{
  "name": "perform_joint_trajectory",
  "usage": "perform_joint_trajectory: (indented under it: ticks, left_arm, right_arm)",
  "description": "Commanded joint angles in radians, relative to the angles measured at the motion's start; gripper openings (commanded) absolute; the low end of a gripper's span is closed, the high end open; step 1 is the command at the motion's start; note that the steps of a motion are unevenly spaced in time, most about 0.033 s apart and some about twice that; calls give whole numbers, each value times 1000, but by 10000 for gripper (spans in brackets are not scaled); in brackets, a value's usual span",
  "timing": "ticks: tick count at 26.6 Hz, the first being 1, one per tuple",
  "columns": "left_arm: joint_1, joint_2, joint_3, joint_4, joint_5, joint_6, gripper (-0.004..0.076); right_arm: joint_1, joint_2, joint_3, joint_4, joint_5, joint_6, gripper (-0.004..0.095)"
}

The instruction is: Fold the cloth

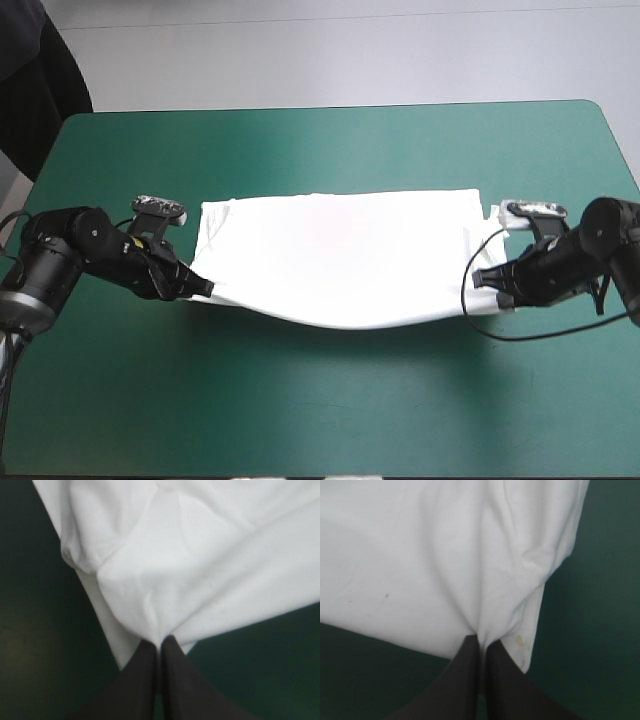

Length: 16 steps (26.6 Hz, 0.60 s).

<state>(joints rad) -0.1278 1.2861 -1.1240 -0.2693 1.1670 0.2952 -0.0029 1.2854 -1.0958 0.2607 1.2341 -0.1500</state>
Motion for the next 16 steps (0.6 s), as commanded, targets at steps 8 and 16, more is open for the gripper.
perform_joint_trajectory:
  ticks: [8, 16]
  left_arm:
    - [-9, -156, 224, -34, -45, 5, -9]
    - [-65, -158, 345, 1, -20, 5, -7]
  right_arm:
    - [3, -173, 237, -26, -25, -2, -15]
    - [8, -172, 245, -26, -17, 36, 3]
